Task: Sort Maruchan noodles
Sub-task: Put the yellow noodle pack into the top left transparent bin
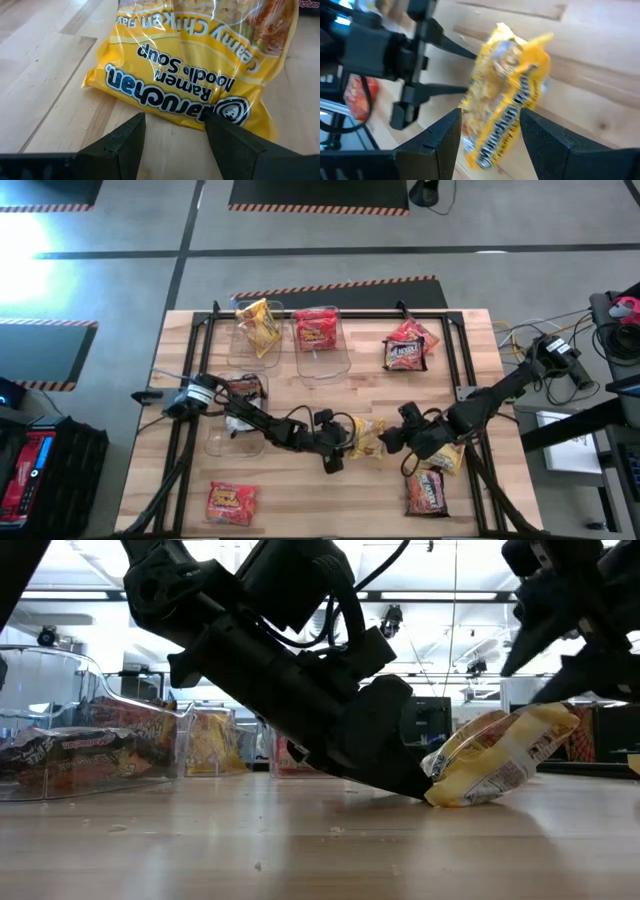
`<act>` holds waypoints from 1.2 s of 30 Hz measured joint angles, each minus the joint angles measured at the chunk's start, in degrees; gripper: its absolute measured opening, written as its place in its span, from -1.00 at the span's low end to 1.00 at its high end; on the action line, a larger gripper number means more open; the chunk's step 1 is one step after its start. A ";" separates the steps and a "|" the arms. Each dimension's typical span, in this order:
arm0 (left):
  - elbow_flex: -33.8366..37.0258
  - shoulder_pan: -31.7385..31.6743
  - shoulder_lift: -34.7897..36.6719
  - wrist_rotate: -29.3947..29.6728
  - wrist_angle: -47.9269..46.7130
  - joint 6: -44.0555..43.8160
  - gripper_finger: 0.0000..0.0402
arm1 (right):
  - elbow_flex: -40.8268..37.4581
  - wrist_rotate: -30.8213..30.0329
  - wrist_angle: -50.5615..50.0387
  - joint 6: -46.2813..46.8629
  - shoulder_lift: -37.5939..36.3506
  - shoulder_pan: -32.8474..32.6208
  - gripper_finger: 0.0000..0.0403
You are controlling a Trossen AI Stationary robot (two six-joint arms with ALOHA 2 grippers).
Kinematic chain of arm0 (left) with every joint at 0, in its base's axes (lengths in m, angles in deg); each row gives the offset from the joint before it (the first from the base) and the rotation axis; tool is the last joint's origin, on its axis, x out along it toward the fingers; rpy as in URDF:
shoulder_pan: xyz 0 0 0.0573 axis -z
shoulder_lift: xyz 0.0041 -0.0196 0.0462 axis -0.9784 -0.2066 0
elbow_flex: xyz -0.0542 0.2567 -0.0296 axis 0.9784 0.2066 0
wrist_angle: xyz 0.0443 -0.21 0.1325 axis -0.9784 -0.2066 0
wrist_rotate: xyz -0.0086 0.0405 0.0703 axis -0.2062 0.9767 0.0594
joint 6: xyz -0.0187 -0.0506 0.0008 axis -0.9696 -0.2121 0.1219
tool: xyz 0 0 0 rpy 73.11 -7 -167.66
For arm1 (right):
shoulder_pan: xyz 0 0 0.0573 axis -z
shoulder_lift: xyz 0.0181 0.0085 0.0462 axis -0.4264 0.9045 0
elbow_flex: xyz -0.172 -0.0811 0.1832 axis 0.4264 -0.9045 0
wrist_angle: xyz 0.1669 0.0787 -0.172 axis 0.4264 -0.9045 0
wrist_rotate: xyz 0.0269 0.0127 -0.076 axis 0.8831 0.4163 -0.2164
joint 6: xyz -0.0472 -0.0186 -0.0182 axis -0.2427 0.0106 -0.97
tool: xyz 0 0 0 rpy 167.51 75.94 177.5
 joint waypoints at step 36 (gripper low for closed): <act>0.04 -0.17 0.00 -0.99 0.43 0.02 -0.04 | -3.52 0.90 7.96 -0.90 6.26 0.26 -0.05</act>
